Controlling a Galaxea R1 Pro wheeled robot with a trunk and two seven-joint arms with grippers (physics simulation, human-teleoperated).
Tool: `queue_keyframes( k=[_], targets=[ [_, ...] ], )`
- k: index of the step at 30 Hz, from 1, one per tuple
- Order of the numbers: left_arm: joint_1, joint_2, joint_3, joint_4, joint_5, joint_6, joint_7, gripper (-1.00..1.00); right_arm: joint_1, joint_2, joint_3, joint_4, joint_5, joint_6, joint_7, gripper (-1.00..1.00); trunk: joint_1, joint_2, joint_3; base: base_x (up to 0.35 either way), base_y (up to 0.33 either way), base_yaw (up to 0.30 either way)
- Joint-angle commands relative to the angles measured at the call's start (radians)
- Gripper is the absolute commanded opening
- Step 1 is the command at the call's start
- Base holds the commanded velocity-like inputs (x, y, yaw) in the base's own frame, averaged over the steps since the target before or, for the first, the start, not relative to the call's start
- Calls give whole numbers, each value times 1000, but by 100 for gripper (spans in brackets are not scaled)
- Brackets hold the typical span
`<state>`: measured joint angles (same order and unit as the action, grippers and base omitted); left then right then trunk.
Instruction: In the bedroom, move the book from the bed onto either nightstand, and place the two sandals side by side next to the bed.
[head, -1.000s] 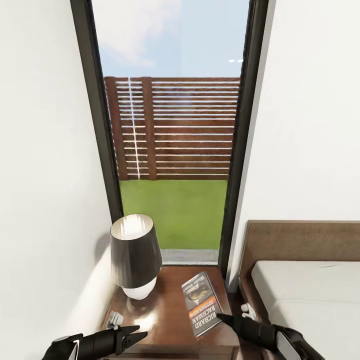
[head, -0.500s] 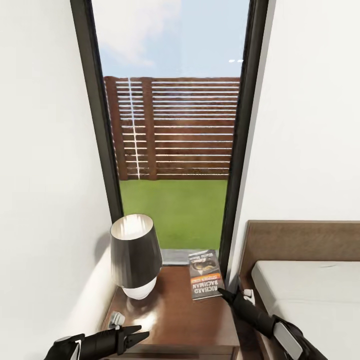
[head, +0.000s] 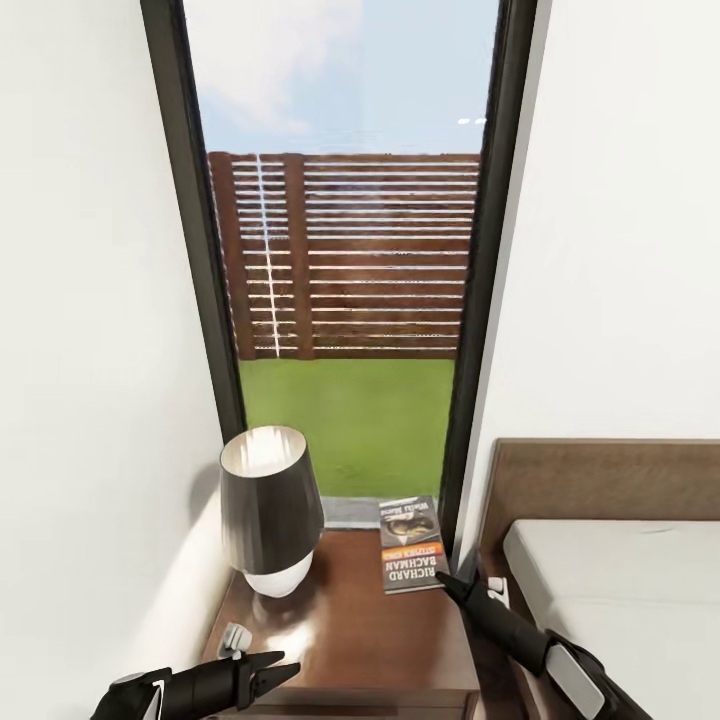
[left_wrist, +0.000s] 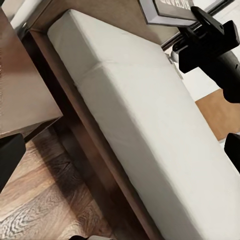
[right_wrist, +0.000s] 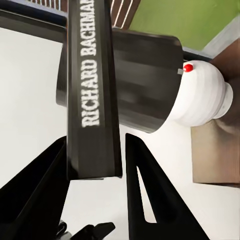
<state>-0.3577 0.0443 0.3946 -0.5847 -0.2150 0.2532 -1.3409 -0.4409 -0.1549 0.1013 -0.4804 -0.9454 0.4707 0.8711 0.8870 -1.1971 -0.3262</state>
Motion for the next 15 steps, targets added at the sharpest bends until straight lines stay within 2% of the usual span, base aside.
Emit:
queue_keyframes(
  k=[1,15],
  targets=[
    [-1,-1,7,-1,-10,11,-8,100,-1,-1,5,0,-11,8,-1,-100,4,-8,-4,0,0,0],
    [0,-1,7,-1,-11,11,-7,100,-1,10,6,0,-9,8,-3,-100,58,-106,-48,0,0,0]
  ],
)
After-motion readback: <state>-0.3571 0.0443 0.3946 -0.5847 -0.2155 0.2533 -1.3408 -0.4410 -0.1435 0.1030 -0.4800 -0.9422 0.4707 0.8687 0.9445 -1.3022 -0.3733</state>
